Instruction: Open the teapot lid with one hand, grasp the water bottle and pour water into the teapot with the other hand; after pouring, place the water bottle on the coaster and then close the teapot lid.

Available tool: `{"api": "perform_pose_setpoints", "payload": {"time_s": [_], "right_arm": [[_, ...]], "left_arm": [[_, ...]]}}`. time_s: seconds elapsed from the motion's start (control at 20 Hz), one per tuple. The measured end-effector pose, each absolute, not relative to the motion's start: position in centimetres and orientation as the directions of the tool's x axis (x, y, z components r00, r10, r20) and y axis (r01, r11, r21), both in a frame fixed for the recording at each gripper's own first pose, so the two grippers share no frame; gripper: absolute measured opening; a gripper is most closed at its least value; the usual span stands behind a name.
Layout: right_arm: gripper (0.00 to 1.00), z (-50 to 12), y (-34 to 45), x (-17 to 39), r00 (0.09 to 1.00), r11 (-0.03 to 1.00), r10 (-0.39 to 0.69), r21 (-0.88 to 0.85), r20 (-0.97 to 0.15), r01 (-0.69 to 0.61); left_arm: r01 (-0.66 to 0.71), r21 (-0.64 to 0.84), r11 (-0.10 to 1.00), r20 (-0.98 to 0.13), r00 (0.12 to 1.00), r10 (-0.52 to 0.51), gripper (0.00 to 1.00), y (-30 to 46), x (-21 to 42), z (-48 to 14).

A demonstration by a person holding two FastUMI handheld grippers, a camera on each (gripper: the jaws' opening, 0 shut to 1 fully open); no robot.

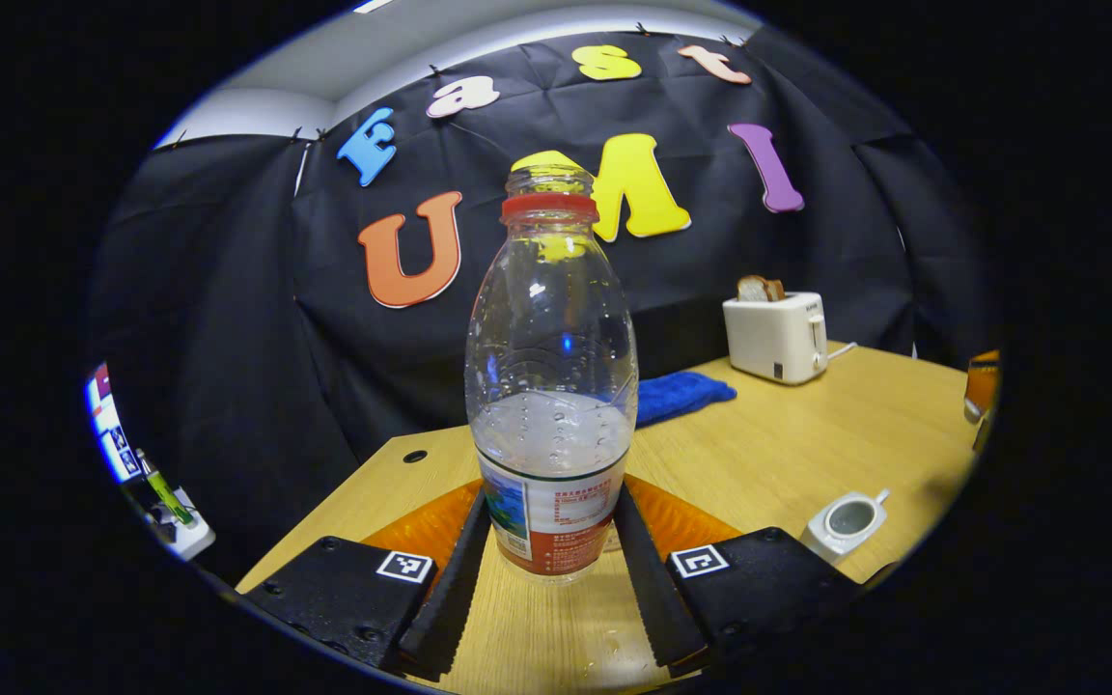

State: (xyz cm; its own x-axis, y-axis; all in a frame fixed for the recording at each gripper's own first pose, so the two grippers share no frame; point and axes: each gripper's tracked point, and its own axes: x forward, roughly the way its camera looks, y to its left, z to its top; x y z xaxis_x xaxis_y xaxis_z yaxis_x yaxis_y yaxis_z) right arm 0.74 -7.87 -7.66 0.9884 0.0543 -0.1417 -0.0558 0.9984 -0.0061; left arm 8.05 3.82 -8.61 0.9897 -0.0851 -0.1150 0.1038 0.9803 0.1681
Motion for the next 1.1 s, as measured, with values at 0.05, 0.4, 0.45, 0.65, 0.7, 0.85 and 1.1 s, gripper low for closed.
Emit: {"api": "perform_pose_setpoints", "payload": {"time_s": [0.05, 0.4, 0.45, 0.65, 0.7, 0.85, 1.1], "right_arm": [[0.0, -7.8, -7.8, 0.8, 0.988, 0.999, 0.05, -0.009, -0.143, -0.051], [0.0, -9.6, -8.7, 1.4, 0.983, 1.0, 0.01, -0.012, -0.182, -0.012], [0.0, -9.9, -9.0, 1.5, 0.982, 1.0, 0.004, -0.012, -0.187, -0.007], [0.0, -10.6, -9.7, 2.2, 0.979, 1.0, -0.013, -0.009, -0.203, 0.011], [0.0, -10.7, -9.7, 2.3, 0.978, 1.0, -0.014, -0.01, -0.206, 0.012], [0.0, -10.9, -9.6, 2.7, 0.977, 1.0, -0.013, -0.007, -0.212, 0.012], [0.0, -11.1, -9.3, 2.7, 0.976, 1.0, -0.008, -0.009, -0.216, 0.006]], "left_arm": [[0.114, 0.13, 0.985, -0.102, 0.99, -0.101, 0.74, 3.5, 8.1, -8.3], [0.179, 0.0, 0.984, -0.125, 0.976, -0.177, 0.75, 1.0, 14.7, -10.3], [0.183, -0.011, 0.983, -0.136, 0.974, -0.183, 0.75, 1.0, 15.2, -11.1], [0.176, -0.039, 0.984, -0.2, 0.963, -0.181, 0.77, 0.7, 16.8, -14.3], [0.178, -0.042, 0.983, -0.219, 0.958, -0.183, 0.77, 0.4, 17.0, -15.0], [0.185, -0.058, 0.981, -0.248, 0.949, -0.194, 0.78, 0.1, 17.3, -16.0], [0.18, -0.056, 0.982, -0.264, 0.946, -0.188, 0.79, -0.1, 17.7, -17.0]]}}
